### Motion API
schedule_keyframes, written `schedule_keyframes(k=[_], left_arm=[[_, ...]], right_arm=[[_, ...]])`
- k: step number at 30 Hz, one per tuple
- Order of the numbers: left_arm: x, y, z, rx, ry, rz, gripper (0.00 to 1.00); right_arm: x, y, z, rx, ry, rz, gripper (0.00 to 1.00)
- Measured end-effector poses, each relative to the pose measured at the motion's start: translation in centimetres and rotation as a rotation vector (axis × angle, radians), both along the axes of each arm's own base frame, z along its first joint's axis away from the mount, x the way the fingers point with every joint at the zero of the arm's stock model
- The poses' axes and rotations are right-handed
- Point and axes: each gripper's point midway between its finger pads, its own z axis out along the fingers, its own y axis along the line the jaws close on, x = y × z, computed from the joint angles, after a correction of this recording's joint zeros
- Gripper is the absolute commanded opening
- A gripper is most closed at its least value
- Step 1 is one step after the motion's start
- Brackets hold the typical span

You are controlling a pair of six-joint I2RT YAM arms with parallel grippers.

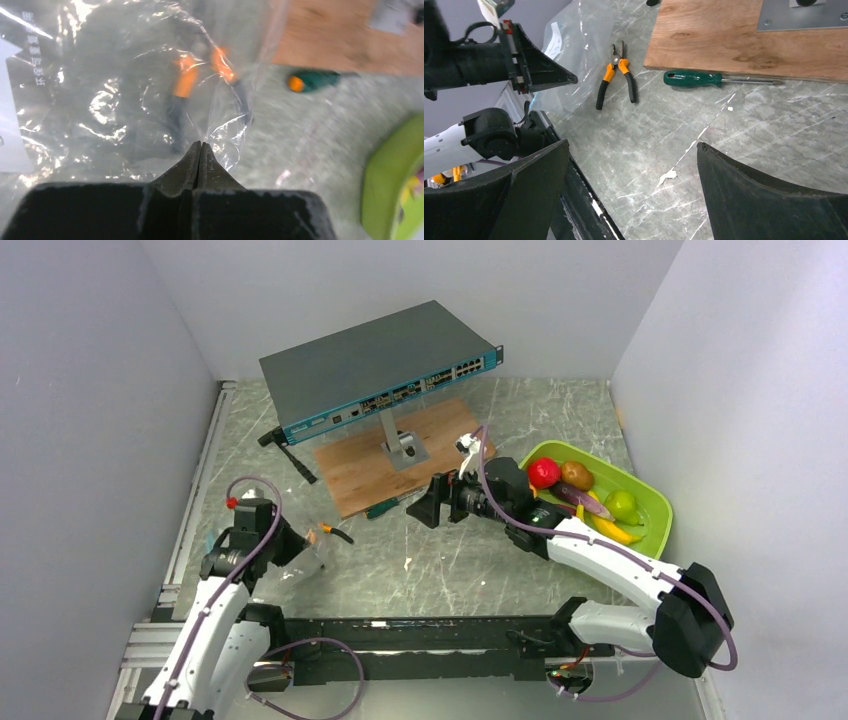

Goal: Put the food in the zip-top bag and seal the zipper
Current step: Move the zipper food storage bag to the center of the board, then pick up the zipper food storage bag at the center of the board.

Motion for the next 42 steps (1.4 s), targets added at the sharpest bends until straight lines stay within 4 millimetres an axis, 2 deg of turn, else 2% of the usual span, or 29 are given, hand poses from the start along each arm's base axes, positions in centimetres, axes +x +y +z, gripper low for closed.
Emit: schedule_keyframes(k=[3,4,5,6,7,8,9,11,14,18,22,27,33,35,38,42], left_arm=[[0.8,-2.4,2.1,-0.077,-0.116,-0.125,0.0],[1.0,-3.4,2.8,-0.106,-0.163,-0.173,0.04],[1.1,-4.3,3.3,-0.131,-0.196,-0.216,0.14],[1.0,-5.3,3.9,-0.153,-0.228,-0.27,0.27],[0.8,-6.2,4.4,-0.17,-0.252,-0.319,0.49],[0.7,-7.1,4.8,-0.184,-0.271,-0.367,0.86],[0.5,-8.0,5.3,-0.201,-0.291,-0.415,0.99],[0.0,-8.9,5.7,-0.204,-0.307,-0.487,1.0],[-0.2,-8.6,6.4,-0.162,-0.316,-0.506,1.0],[0.3,-5.9,8.6,-0.027,-0.341,-0.422,1.0],[0.7,-1.6,9.5,0.112,-0.314,-0.199,1.0],[0.0,4.5,7.3,0.309,-0.184,0.117,1.0],[0.0,9.6,5.5,0.477,-0.07,0.328,1.0],[0.2,10.6,4.6,0.482,-0.04,0.376,1.0],[0.6,11.3,2.2,0.441,0.002,0.411,1.0],[1.6,10.5,-0.4,0.326,-0.006,0.36,1.0]], right_arm=[[0.1,0.1,-0.3,-0.004,0.005,0.0,1.0],[0.1,0.1,-0.4,-0.007,0.007,0.0,1.0],[0.2,0.2,-0.5,-0.008,0.009,0.0,1.0],[0.2,0.2,-0.6,-0.01,0.01,0.0,1.0],[0.2,0.2,-0.6,-0.01,0.011,0.0,1.0],[0.2,0.2,-0.6,-0.01,0.011,0.0,1.0],[0.2,0.2,-0.6,-0.009,0.01,0.0,1.0],[0.2,0.2,-0.6,-0.01,0.01,0.0,1.0],[0.2,0.2,-0.7,-0.011,0.012,0.0,1.0],[0.2,0.2,-0.7,-0.011,0.012,0.0,1.0],[0.2,0.2,-0.7,-0.012,0.012,0.0,1.0],[0.2,0.3,-0.7,-0.011,0.013,0.004,1.0],[0.0,0.3,-0.9,-0.015,0.016,0.007,1.0],[0.0,0.3,-0.9,-0.017,0.018,0.007,1.0],[0.0,0.2,-1.0,-0.02,0.023,0.008,1.0],[-0.1,0.3,-1.0,-0.02,0.022,0.009,1.0]])
